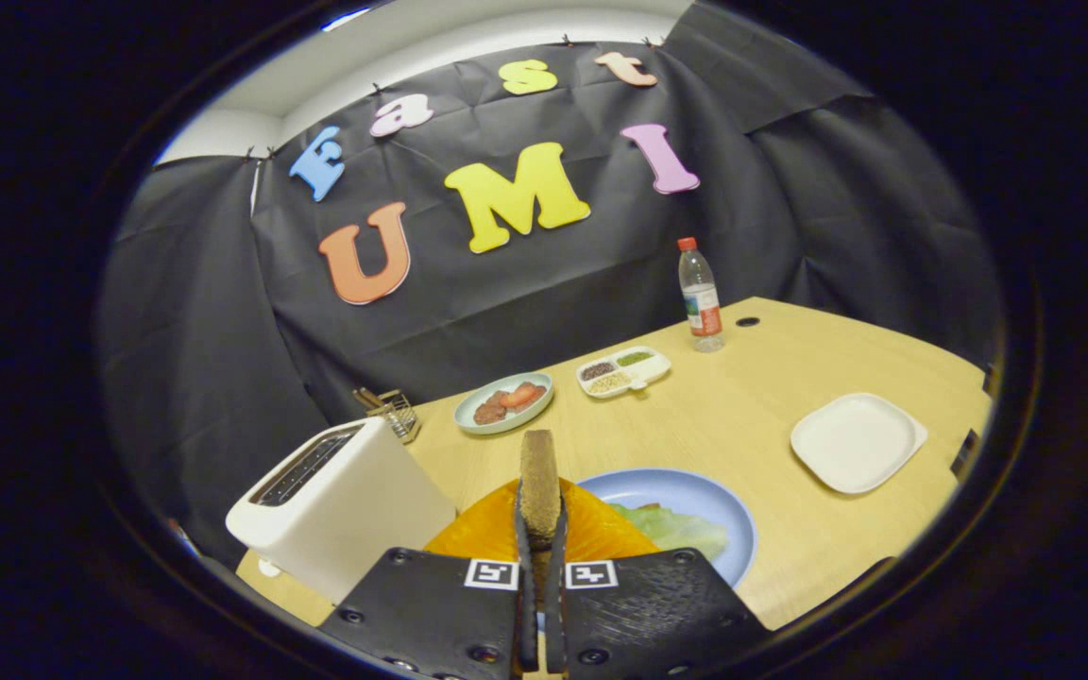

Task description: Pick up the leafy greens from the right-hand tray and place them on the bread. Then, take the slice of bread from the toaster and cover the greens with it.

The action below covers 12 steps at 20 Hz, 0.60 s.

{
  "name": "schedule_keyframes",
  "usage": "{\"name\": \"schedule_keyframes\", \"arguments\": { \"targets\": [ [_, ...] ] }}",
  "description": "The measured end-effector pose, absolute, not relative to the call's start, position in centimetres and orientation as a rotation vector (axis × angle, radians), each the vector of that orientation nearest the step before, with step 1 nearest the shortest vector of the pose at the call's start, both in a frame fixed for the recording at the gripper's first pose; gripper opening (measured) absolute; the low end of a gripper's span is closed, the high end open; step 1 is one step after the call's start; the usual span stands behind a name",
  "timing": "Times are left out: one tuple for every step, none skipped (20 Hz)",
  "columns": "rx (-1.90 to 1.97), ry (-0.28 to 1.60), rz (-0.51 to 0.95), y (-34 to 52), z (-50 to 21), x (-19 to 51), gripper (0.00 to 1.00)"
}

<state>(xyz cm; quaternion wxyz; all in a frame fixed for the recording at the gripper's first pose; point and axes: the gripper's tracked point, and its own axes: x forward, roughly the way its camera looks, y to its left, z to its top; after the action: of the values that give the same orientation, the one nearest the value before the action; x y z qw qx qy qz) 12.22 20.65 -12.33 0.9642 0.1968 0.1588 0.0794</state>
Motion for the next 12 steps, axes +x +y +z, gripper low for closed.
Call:
{"name": "schedule_keyframes", "arguments": {
  "targets": [
    [0.425,0.341,0.163,20.6,-12.9,12.2,0.03],
    [0.438,0.359,0.16,20.2,-13.5,12.2,0.03],
    [0.444,0.369,0.154,19.8,-13.9,12.1,0.03],
    [0.448,0.378,0.143,19.2,-14.2,12.1,0.05],
    [0.448,0.384,0.132,18.6,-14.6,12.1,0.06],
    [0.45,0.391,0.122,18.1,-15.0,12.0,0.07],
    [0.449,0.4,0.111,17.7,-15.5,12.0,0.08],
    [0.448,0.408,0.106,17.4,-15.8,11.9,0.11],
    [0.442,0.416,0.094,17.0,-16.2,11.8,0.15],
    [0.44,0.423,0.093,16.7,-16.6,11.8,0.18],
    [0.435,0.429,0.084,16.4,-16.9,11.8,0.2],
    [0.432,0.433,0.077,16.2,-17.2,11.8,0.23]
  ]
}}
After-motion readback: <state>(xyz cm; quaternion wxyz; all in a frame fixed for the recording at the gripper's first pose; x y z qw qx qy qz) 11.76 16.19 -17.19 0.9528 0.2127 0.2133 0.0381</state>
